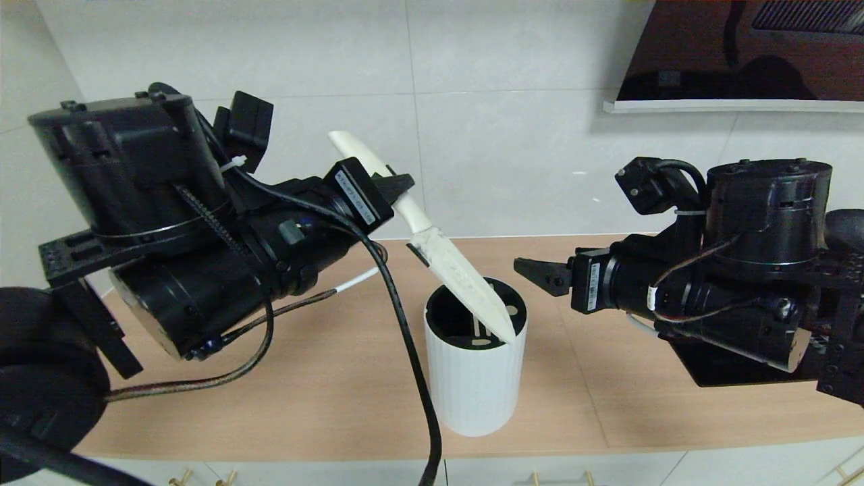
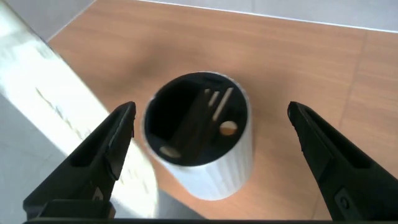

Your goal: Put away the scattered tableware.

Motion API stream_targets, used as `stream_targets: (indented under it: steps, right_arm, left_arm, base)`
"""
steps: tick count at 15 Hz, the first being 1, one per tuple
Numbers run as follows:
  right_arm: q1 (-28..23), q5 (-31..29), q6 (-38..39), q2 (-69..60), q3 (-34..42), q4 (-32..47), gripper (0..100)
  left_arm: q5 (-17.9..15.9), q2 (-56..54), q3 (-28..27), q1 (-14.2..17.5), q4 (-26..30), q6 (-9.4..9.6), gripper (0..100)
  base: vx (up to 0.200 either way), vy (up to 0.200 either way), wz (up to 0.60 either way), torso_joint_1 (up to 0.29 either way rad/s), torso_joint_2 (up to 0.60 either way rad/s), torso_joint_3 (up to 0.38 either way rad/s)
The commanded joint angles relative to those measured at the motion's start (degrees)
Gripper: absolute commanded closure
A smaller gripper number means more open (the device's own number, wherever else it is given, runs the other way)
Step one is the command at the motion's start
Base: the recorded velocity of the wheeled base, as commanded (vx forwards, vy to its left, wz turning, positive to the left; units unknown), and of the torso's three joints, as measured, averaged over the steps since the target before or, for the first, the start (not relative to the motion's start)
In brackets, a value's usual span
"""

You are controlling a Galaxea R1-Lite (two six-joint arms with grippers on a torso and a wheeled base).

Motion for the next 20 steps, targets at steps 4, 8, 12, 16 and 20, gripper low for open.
stream_targets:
  steps: [4, 8, 12, 16, 20]
  right_arm:
    - [-0.88, -0.02, -0.07, 0.88, -0.05, 0.02, 0]
    - [-1.67, -0.02, -0.25, 1.32, -0.05, 0.02, 0]
    - [-1.67, -0.11, -0.34, 2.46, 0.04, -0.07, 0]
    - [-1.76, -0.28, -0.34, 3.17, -0.05, -0.16, 0]
    - [-2.28, -0.2, -0.34, 3.25, -0.05, -0.16, 0]
  left_arm:
    - [10.03, -0.65, -7.71, -0.77, 7.75, 4.19, 100]
    - [21.11, 0.58, -9.29, -5.78, 4.05, 19.48, 100]
    - [28.67, 3.22, -5.16, -9.03, -10.01, 29.41, 100]
    - [30.34, 7.96, -0.24, -12.46, -25.74, 39.08, 100]
    - [30.42, 10.16, 2.05, -15.71, -29.17, 41.19, 100]
  base:
    - [0.0, 0.0, 0.0, 0.0, 0.0, 0.0]
    - [0.0, 0.0, 0.0, 0.0, 0.0, 0.0]
    - [0.0, 0.0, 0.0, 0.0, 0.0, 0.0]
    - [0.0, 0.0, 0.0, 0.0, 0.0, 0.0]
    - [0.0, 0.0, 0.0, 0.0, 0.0, 0.0]
